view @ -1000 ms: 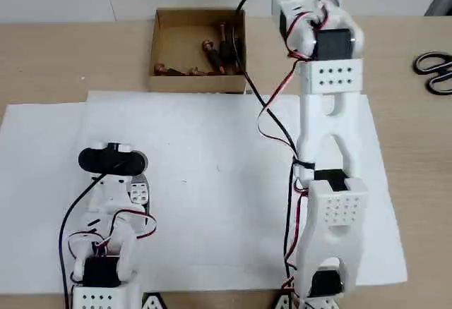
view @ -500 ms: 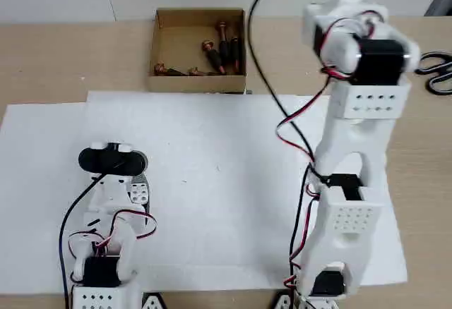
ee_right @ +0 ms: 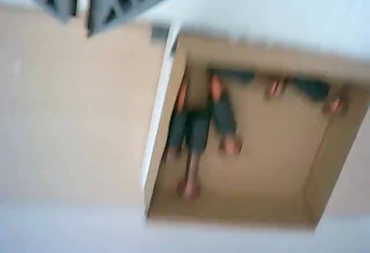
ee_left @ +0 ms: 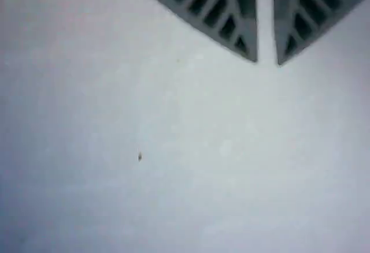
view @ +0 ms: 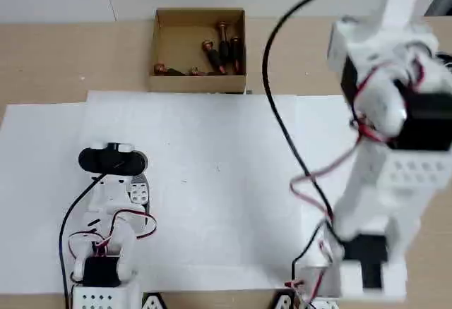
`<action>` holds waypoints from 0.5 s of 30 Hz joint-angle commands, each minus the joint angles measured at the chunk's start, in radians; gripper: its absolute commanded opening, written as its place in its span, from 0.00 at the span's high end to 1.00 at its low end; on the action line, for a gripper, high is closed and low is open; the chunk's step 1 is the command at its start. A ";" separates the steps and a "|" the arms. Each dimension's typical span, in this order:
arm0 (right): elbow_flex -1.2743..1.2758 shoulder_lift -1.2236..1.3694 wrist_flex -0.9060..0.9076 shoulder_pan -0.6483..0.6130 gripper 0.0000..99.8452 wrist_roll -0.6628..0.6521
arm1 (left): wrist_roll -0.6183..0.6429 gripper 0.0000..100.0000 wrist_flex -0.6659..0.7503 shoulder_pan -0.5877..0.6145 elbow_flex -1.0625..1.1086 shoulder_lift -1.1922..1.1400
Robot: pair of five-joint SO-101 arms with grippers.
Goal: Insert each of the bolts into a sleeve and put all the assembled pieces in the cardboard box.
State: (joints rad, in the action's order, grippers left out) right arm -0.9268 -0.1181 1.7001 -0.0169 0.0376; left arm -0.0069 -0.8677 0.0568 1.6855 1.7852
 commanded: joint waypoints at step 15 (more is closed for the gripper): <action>1.375 -0.858 -0.397 0.035 1.00 0.051 | 0.003 0.99 0.005 0.008 -0.004 0.008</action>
State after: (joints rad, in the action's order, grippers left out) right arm 0.2240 -0.8270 1.4254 0.0107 0.0806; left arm -0.0069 -0.8677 0.0568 1.6855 1.7852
